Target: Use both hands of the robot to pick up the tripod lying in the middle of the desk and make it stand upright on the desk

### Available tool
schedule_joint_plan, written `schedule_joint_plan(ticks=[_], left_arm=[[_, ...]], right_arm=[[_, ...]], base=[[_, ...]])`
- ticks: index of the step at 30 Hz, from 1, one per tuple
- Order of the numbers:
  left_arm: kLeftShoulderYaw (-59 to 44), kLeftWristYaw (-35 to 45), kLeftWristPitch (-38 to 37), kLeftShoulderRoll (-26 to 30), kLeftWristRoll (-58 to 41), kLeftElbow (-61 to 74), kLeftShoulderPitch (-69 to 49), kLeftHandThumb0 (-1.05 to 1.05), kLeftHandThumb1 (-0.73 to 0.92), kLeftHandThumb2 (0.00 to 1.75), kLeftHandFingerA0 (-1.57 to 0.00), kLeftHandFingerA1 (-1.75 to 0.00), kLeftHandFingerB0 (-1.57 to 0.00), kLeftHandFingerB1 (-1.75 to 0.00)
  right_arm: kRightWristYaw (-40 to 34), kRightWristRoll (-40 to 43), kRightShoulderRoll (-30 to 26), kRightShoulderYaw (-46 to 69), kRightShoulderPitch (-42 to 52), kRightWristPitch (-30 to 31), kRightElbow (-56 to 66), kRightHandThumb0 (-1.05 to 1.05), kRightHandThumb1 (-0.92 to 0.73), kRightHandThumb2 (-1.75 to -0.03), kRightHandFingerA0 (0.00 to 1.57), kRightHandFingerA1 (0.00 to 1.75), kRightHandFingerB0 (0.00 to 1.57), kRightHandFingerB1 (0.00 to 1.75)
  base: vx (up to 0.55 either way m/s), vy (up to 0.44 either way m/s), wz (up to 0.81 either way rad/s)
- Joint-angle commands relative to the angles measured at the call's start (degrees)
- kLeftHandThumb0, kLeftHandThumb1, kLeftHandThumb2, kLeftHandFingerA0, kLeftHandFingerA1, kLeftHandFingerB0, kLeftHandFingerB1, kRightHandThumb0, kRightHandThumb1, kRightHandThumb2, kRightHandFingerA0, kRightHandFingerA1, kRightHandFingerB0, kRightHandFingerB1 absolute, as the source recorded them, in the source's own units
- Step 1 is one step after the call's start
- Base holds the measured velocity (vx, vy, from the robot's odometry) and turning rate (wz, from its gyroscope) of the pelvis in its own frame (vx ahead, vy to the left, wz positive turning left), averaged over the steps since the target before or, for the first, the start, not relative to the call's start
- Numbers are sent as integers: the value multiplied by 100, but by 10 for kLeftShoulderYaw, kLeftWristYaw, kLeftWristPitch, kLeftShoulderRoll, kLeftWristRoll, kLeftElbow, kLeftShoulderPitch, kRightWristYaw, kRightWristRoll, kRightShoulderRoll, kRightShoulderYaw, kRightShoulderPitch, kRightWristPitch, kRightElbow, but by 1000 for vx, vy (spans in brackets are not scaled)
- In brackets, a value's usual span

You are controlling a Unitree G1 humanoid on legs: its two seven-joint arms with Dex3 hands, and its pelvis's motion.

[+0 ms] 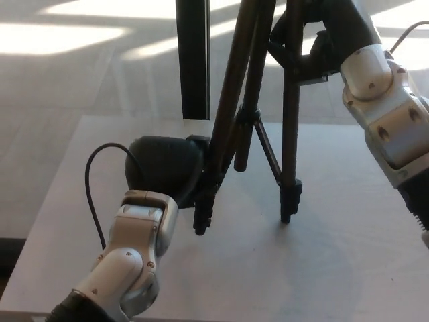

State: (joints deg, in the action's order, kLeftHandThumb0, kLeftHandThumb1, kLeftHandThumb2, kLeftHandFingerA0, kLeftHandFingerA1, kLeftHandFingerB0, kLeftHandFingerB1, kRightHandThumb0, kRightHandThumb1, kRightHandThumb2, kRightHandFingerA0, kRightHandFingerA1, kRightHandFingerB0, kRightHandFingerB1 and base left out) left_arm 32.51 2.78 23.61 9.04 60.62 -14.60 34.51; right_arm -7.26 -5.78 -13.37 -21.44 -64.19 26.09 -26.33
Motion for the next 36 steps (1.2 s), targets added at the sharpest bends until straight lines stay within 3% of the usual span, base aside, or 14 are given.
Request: schedule_joint_plan(ticks=[1,11,15,18,19,22,23,24,26,29,30,32,33,36], left_arm=[[14,12,-4,5,-1,-7,-23,-31,66,72,-80,-157,-72,-108],[9,13,-9,14,-7,5,-45,-31,69,79,-85,-157,-81,-118],[17,17,-7,24,6,3,-49,-28,67,76,-90,-167,-74,-125],[14,11,-8,28,4,5,-53,-26,64,81,-98,-170,-70,-128],[16,14,-4,29,8,9,-56,-24,63,79,-96,-173,-70,-129],[22,15,1,32,15,20,-67,-29,66,76,-86,-174,-71,-132],[25,18,1,33,16,19,-66,-38,54,100,-115,-132,-83,-107],[21,12,-5,32,10,19,-68,-30,67,73,-87,-175,-73,-131],[17,14,-7,32,4,18,-68,-39,54,99,-114,-132,-83,-107],[19,23,-6,34,5,14,-66,-31,71,69,-87,-169,-72,-127],[12,20,-13,33,-9,15,-73,-32,73,77,-86,-173,-73,-136],[14,17,-14,35,-7,14,-75,-32,74,79,-86,-171,-74,-133],[16,16,-15,37,-4,15,-77,-32,74,80,-87,-174,-75,-138],[16,13,-19,38,-6,13,-79,-30,73,81,-87,-172,-77,-136]], right_arm=[[-5,-74,-11,-3,-25,-41,16,-19,-48,-112,93,175,86,121],[22,-128,-28,-25,-16,-60,25,-19,-40,-129,93,175,81,151],[28,-133,-29,-13,-1,-43,30,-19,-47,-119,91,168,86,102],[29,-129,-26,5,4,-28,33,-24,-49,-116,120,136,90,113],[33,-128,-28,9,10,-24,38,-19,-44,-123,91,174,80,141],[37,-140,-38,16,34,-27,50,-21,-47,-120,92,175,80,146],[48,-138,-41,19,35,-19,53,-22,-46,-121,91,175,79,149],[48,-137,-41,23,37,-23,50,-23,-47,-120,90,174,80,150],[47,-139,-39,31,40,-29,47,-20,-44,-124,93,175,83,151],[42,-141,-38,41,46,-34,42,-20,-44,-124,94,175,83,152],[35,-147,-40,45,57,-19,44,-25,-52,-116,117,131,87,104],[18,-151,-38,53,70,-35,40,-26,-51,-112,117,131,84,95],[19,-151,-40,55,76,-36,41,-23,-52,-110,92,172,79,120],[27,-151,-39,60,82,-21,41,-23,-51,-109,89,171,81,122]], base=[[0,0,0],[0,0,0],[0,0,0],[0,0,0],[0,0,0],[0,0,0],[0,0,0],[0,0,0],[0,0,0],[0,0,0],[0,0,0],[0,0,0],[0,0,0],[0,0,0]])
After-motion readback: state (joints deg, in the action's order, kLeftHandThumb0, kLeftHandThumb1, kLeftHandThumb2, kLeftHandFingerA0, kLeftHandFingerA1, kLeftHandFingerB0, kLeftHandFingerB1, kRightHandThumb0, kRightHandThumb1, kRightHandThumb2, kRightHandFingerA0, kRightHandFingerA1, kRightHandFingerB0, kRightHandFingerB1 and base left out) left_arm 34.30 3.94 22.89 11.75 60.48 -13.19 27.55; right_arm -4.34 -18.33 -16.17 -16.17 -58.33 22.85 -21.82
